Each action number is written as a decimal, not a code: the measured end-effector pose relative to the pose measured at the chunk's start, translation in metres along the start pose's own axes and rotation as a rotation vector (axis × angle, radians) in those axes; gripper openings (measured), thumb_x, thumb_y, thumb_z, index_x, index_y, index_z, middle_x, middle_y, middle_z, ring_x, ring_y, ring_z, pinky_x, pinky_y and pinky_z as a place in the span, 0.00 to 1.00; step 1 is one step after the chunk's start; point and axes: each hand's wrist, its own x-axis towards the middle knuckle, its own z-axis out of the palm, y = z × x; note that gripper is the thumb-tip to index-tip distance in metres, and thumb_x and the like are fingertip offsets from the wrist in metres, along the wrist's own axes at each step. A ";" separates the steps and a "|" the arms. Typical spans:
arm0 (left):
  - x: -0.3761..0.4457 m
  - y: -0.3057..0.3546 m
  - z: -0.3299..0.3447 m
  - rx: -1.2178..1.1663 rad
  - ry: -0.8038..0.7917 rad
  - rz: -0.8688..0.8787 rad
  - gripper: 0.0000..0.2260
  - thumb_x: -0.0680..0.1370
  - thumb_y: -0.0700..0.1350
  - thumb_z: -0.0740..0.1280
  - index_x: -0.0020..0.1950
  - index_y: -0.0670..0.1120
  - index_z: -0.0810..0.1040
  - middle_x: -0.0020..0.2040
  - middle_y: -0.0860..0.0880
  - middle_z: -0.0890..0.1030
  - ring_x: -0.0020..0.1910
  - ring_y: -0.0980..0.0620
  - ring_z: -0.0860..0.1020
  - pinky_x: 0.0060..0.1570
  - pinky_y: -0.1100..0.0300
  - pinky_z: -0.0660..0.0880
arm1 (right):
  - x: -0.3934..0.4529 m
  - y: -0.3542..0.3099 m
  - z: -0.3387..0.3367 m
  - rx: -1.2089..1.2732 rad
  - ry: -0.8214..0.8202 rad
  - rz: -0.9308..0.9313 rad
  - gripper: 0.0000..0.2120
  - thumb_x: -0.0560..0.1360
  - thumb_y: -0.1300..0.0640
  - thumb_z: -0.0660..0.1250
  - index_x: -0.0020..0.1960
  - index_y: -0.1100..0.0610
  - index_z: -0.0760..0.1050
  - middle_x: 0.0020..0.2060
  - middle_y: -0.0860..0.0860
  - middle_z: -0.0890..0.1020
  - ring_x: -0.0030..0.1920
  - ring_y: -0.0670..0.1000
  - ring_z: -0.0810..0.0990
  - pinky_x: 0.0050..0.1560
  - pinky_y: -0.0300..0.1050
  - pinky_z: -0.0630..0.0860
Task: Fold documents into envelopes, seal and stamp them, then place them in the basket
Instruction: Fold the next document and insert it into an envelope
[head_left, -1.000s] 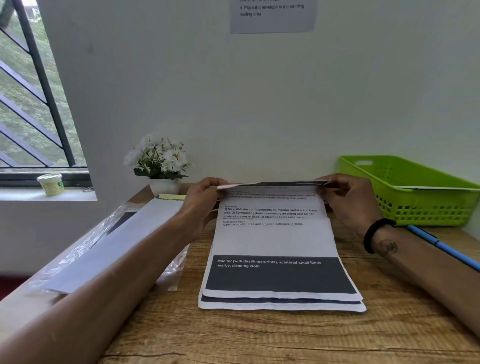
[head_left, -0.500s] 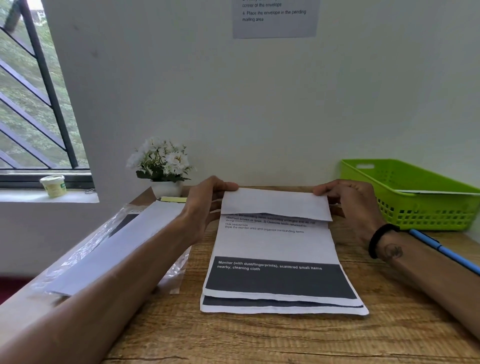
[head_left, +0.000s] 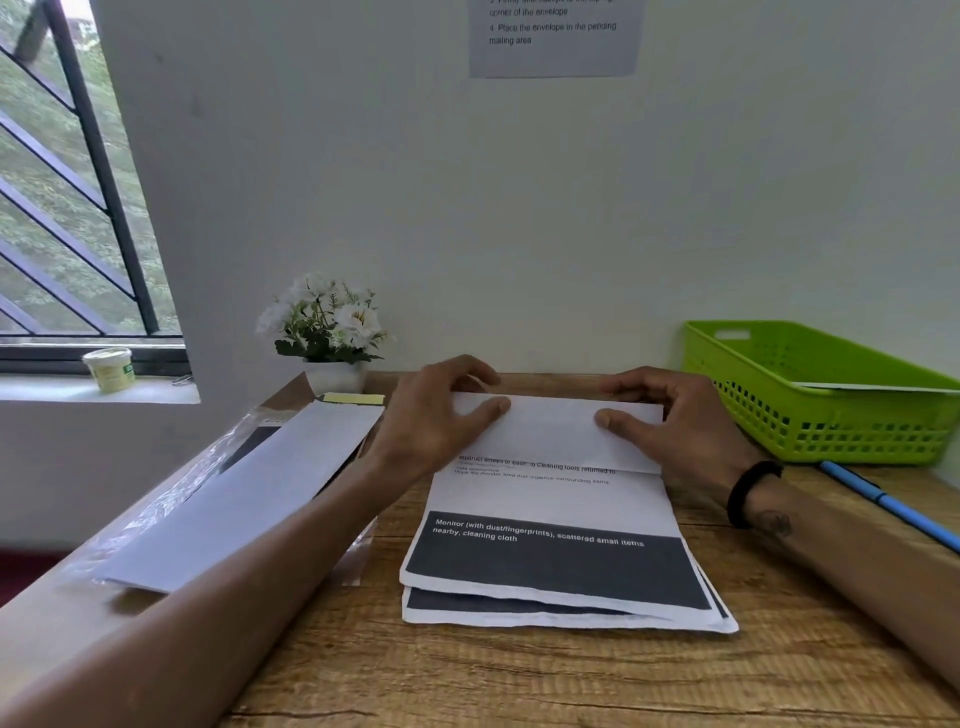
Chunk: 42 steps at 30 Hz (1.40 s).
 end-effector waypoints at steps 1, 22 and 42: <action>-0.002 -0.001 0.002 0.166 -0.003 0.123 0.10 0.78 0.55 0.74 0.57 0.55 0.84 0.50 0.57 0.86 0.49 0.58 0.81 0.49 0.59 0.78 | 0.000 0.000 0.000 -0.007 -0.008 -0.007 0.12 0.72 0.55 0.80 0.53 0.48 0.85 0.47 0.42 0.88 0.51 0.40 0.85 0.57 0.47 0.81; 0.000 0.001 0.000 0.211 0.030 0.297 0.07 0.81 0.50 0.69 0.53 0.50 0.85 0.45 0.56 0.85 0.44 0.58 0.77 0.43 0.58 0.75 | -0.004 -0.007 0.007 -0.087 0.057 -0.138 0.04 0.77 0.55 0.74 0.46 0.46 0.84 0.43 0.34 0.86 0.50 0.35 0.82 0.51 0.26 0.72; 0.002 0.005 -0.008 -0.590 -0.300 -0.319 0.12 0.80 0.43 0.72 0.64 0.50 0.82 0.55 0.50 0.88 0.53 0.48 0.87 0.55 0.51 0.83 | 0.003 -0.006 0.000 0.000 0.234 -0.042 0.02 0.77 0.57 0.75 0.47 0.50 0.85 0.45 0.40 0.86 0.50 0.38 0.83 0.54 0.35 0.77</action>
